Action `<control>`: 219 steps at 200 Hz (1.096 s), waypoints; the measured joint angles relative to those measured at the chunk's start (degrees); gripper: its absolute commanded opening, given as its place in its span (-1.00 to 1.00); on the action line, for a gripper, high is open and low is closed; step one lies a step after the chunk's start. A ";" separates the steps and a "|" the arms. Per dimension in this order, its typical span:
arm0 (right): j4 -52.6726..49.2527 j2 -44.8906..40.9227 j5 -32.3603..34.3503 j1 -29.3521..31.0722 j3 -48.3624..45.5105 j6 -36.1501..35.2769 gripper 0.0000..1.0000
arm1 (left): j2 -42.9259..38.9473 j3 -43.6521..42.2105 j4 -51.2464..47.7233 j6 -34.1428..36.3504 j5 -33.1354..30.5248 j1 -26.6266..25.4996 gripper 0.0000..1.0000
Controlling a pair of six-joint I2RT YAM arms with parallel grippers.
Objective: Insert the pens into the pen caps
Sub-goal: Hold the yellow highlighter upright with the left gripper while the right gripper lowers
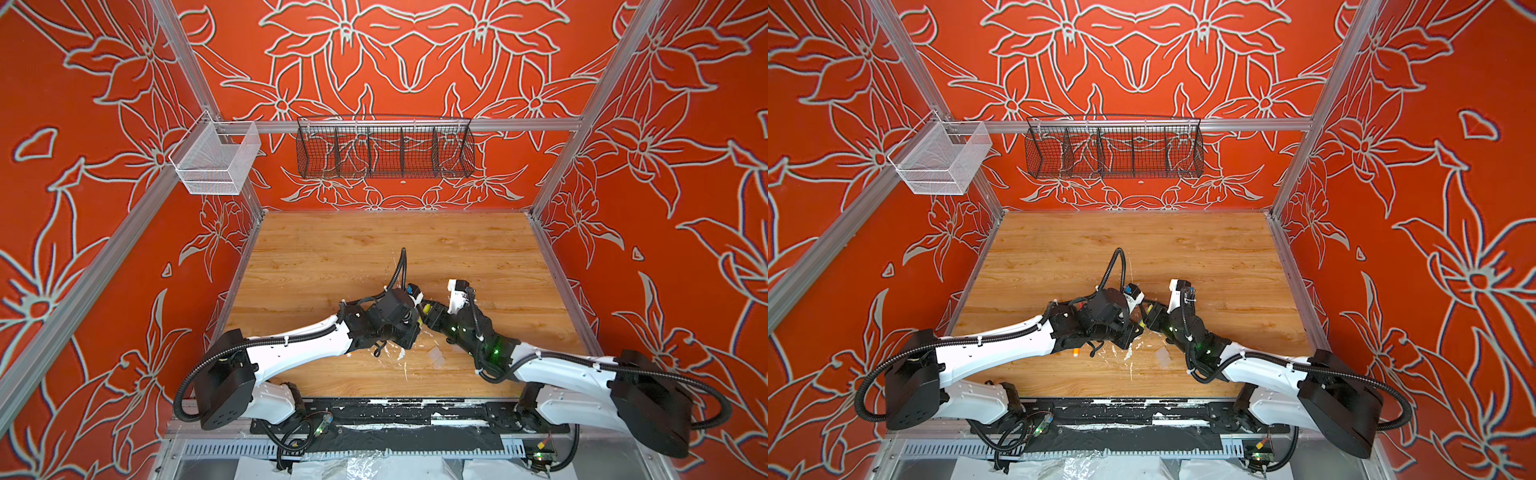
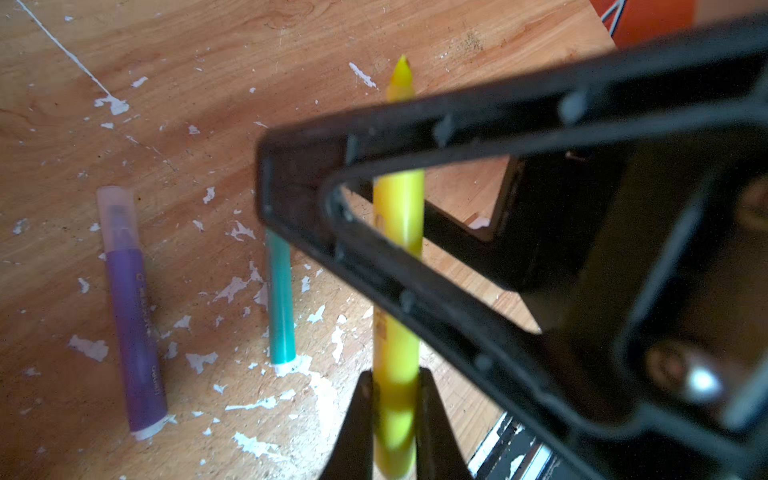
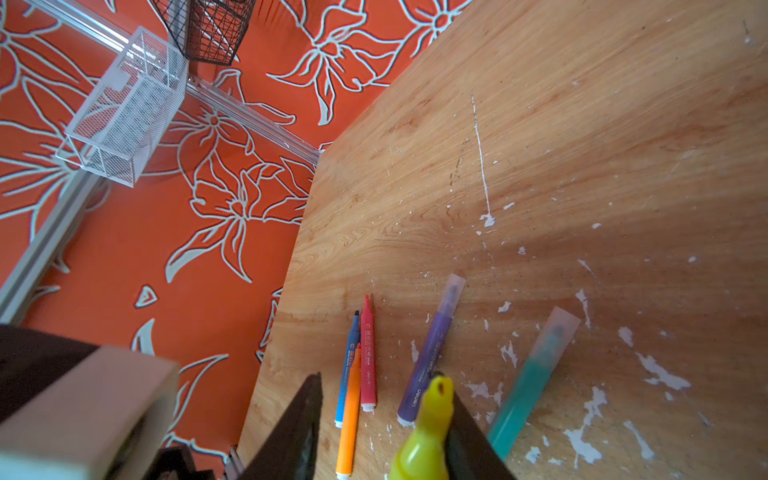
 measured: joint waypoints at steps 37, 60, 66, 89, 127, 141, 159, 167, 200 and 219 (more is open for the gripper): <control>0.20 0.11 -0.04 0.00 0.00 0.00 -0.60 | -0.96 -0.66 0.17 -0.07 -0.39 0.00 -1.00; 0.96 0.87 -0.20 -0.07 0.11 0.39 -0.76 | -1.07 -0.68 0.07 -0.24 -0.83 0.00 -1.00; 1.25 1.11 -0.33 -0.04 0.17 0.50 -0.79 | -1.07 -0.74 0.04 -0.24 -1.01 0.00 -1.00; 2.67 2.32 -0.61 -0.11 0.20 0.79 -0.86 | -1.07 -0.74 -0.13 -0.28 -1.55 0.00 -0.74; 4.11 3.34 -1.14 -0.13 0.20 1.16 -0.94 | -1.01 -0.72 -0.33 -0.31 -2.78 0.00 -0.71; 4.11 3.34 -1.18 -0.22 0.20 1.16 -0.94 | -0.68 -0.48 -0.35 -0.28 -2.95 0.00 -0.71; 4.07 3.30 -0.96 -0.33 0.17 1.14 -0.94 | 0.17 0.33 -0.72 -0.26 -3.04 0.00 -0.71; 4.02 3.26 -0.85 -0.37 0.17 1.11 -0.94 | 0.57 0.70 -0.90 -0.26 -3.04 0.00 -0.70; 4.02 2.73 -0.55 -0.35 0.07 1.14 -0.94 | 1.73 1.64 -0.74 -0.15 -3.23 -0.04 -0.51; 4.09 2.40 -0.68 -0.24 0.07 1.16 -0.94 | 2.25 1.81 -0.07 -0.02 -3.26 -0.09 -0.50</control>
